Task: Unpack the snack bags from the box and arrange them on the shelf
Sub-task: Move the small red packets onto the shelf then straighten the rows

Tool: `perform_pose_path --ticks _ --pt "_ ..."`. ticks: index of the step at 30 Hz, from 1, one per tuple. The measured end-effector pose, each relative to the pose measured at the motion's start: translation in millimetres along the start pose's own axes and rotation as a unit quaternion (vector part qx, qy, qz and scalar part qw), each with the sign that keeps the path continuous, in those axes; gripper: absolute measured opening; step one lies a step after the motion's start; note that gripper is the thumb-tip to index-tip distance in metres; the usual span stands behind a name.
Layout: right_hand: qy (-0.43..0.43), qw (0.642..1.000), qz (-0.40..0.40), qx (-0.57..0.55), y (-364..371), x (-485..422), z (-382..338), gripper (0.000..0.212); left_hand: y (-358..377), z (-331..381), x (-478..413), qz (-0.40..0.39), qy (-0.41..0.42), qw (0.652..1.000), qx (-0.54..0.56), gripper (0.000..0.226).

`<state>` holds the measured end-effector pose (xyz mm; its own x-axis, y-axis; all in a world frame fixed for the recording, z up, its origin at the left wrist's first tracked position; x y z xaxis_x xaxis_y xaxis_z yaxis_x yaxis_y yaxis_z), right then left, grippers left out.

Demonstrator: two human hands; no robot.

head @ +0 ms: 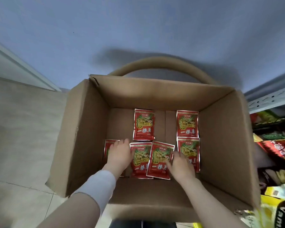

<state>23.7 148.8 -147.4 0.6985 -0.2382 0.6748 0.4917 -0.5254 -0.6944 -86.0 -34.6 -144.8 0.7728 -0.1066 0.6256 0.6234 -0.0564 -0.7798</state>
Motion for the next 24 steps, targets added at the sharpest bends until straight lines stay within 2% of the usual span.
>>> perform_pose_path --ticks 4,8,11,14,17,21,24 --pt "0.103 0.985 -0.075 -0.113 63 -59 27 0.059 38 11 -83 -0.057 -0.088 0.983 0.149 0.052" --pt "0.238 0.939 -0.094 -0.229 121 -86 52 0.074 86 25 -159 -0.105 -0.208 0.917 0.323 0.075" --pt "0.319 0.911 -0.095 -0.242 147 -91 65 0.097 99 35 -189 -0.063 -0.232 0.897 0.372 0.089" --pt "0.338 0.894 -0.095 -0.277 158 -95 67 0.096 103 46 -201 -0.026 -0.207 0.9 0.382 0.1" --pt "0.319 0.893 -0.089 -0.306 164 -94 67 0.085 106 47 -205 -0.055 -0.199 0.875 0.437 0.086" --pt "0.263 0.897 -0.108 -0.339 153 -92 58 0.055 98 47 -196 -0.127 -0.18 0.867 0.447 0.054" --pt "0.241 0.891 -0.087 -0.376 134 -84 55 0.05 83 41 -170 -0.17 -0.179 0.819 0.518 0.038"
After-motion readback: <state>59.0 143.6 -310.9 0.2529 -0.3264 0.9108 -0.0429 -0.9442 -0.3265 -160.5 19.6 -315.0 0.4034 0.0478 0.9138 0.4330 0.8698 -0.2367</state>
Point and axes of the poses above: each hand's wrist, its own x-axis away from the middle knuckle, its own y-axis out of the palm, z = x × y, the point moved 6 cm from there along -x, towards the middle knuckle, and after that the axes turned 10 degrees about -y, right-handed, at the moved point
